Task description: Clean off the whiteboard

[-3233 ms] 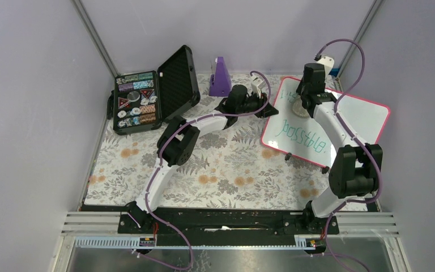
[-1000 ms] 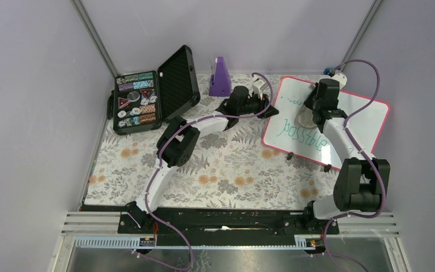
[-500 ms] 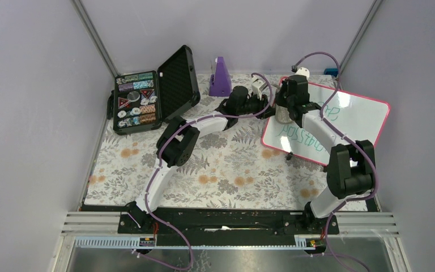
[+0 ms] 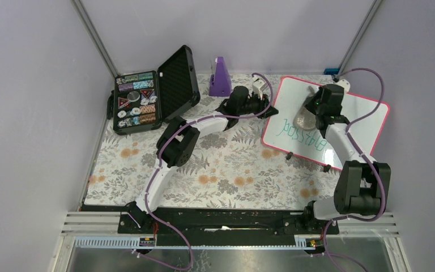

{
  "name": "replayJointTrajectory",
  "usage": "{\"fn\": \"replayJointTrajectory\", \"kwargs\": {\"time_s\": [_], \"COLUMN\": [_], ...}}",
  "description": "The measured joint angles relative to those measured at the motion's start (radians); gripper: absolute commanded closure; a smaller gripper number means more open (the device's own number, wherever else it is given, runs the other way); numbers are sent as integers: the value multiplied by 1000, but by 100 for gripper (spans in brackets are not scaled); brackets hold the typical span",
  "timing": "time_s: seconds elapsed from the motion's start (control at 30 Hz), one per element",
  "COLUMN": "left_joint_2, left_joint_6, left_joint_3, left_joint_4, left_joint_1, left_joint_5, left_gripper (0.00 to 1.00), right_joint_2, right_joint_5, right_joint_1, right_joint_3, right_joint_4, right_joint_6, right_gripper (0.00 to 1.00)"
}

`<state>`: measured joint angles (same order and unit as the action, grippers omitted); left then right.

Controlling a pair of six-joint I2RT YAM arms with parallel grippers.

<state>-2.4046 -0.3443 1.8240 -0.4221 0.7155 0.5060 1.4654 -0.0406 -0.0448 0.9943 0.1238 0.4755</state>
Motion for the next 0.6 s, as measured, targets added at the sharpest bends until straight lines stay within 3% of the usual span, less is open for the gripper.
{"fn": "replayJointTrajectory", "kwargs": {"time_s": [0.17, 0.4, 0.6], "left_joint_2": [2, 2, 2], "left_joint_6": [1, -1, -2], "left_joint_3": [0, 0, -2], "left_joint_4": [0, 10, 27], "left_joint_1": [0, -2, -5], "left_joint_5": [1, 1, -2], "left_gripper": [100, 100, 100], "right_joint_2": [-46, 77, 205], "right_joint_5": [-72, -177, -33], "right_joint_1": [-35, 135, 248], "right_joint_3": [-27, 77, 181], "right_joint_4": [-7, -15, 2], "right_joint_6": [-10, -84, -94], "right_gripper": [100, 100, 100]}}
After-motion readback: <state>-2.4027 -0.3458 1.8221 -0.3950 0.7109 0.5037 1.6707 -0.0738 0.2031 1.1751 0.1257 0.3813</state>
